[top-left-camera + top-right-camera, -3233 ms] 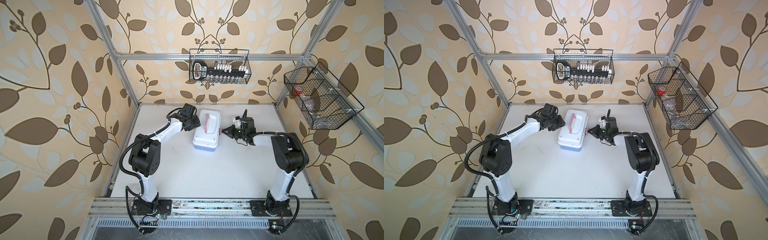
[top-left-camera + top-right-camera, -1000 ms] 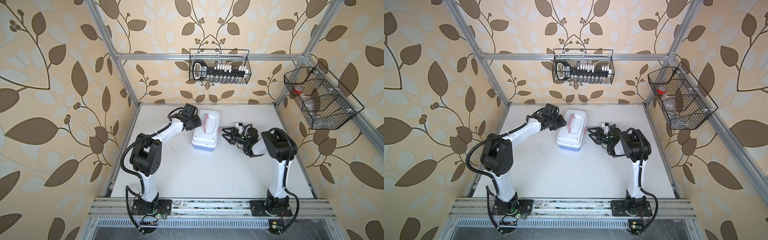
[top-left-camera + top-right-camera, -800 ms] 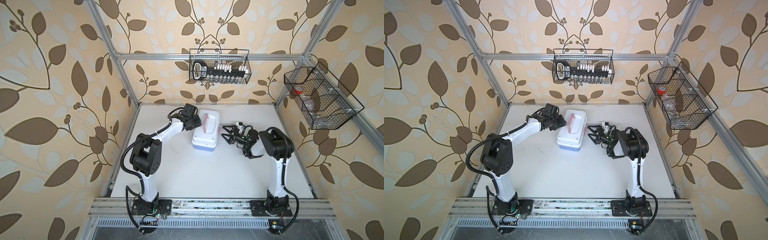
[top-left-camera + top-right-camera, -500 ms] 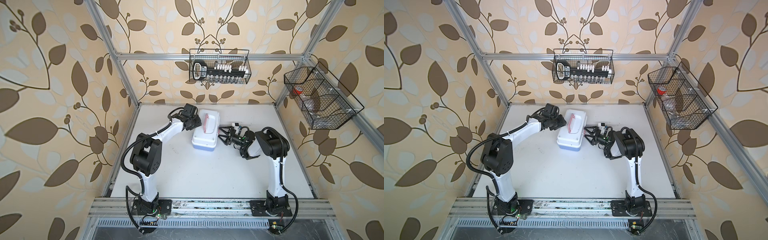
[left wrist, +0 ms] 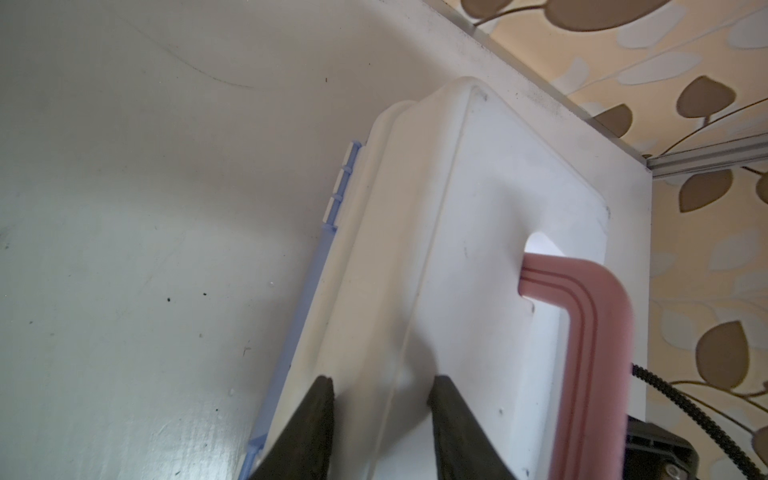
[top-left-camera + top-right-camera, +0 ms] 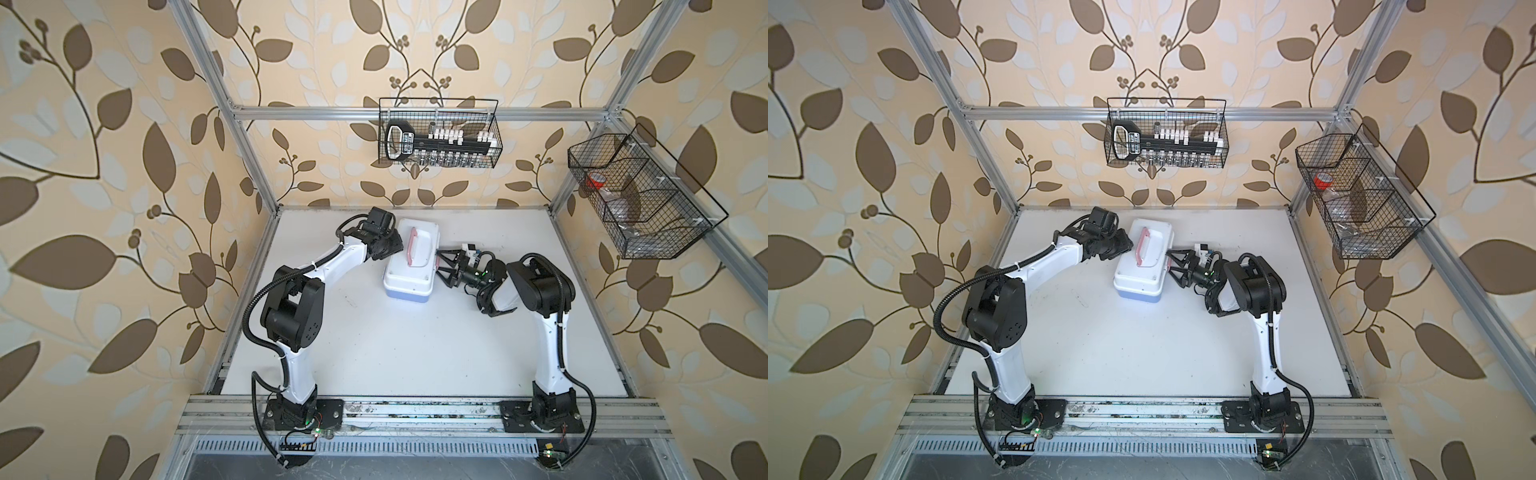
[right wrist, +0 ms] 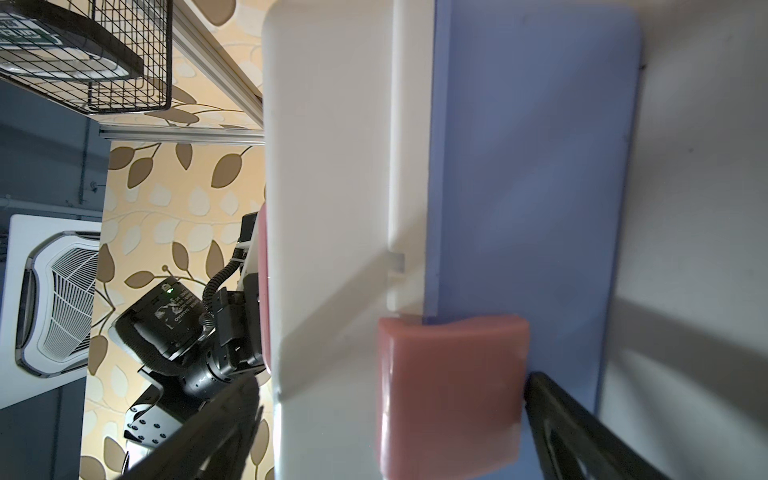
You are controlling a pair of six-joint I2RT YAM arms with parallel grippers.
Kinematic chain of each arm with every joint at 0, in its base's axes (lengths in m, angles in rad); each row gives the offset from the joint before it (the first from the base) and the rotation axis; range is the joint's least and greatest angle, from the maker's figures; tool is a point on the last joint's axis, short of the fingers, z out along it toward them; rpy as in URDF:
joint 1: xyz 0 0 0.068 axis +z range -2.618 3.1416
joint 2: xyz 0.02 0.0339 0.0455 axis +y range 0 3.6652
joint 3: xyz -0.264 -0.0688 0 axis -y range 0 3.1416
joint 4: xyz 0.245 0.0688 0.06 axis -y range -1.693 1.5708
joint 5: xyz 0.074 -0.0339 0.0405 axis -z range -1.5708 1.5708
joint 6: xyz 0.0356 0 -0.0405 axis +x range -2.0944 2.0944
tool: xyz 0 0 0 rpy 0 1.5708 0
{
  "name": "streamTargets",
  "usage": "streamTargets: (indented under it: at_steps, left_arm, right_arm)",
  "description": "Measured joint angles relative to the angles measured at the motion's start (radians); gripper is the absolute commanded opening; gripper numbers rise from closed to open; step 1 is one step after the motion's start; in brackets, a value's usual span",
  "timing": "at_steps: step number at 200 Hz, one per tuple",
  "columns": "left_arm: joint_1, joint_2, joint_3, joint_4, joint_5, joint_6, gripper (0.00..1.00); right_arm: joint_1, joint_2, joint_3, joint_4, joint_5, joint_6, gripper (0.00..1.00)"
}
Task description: Pack the tool kit
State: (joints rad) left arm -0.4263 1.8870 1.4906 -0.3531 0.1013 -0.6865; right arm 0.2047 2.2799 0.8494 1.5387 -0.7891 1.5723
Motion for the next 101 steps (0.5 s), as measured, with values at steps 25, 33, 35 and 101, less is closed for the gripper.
streamTargets:
  at_steps: [25,33,35,101]
  left_arm:
    - [0.000,0.000,0.000,0.001,0.000,0.000,0.40]
    - [0.000,0.000,0.000,0.001,0.000,0.000,0.40]
    - [0.000,0.000,0.000,0.002,0.000,0.000,0.40]
    - [0.000,0.001,0.000,0.005,0.000,0.000,0.40]
  right_arm:
    - [-0.002,0.000,0.000,0.000,0.000,0.006,1.00]
    - [-0.003,0.000,0.000,0.001,0.000,0.008,1.00]
    - [-0.004,0.000,0.000,0.002,0.000,0.009,1.00]
    - [-0.021,-0.003,0.000,0.007,-0.001,0.013,1.00]
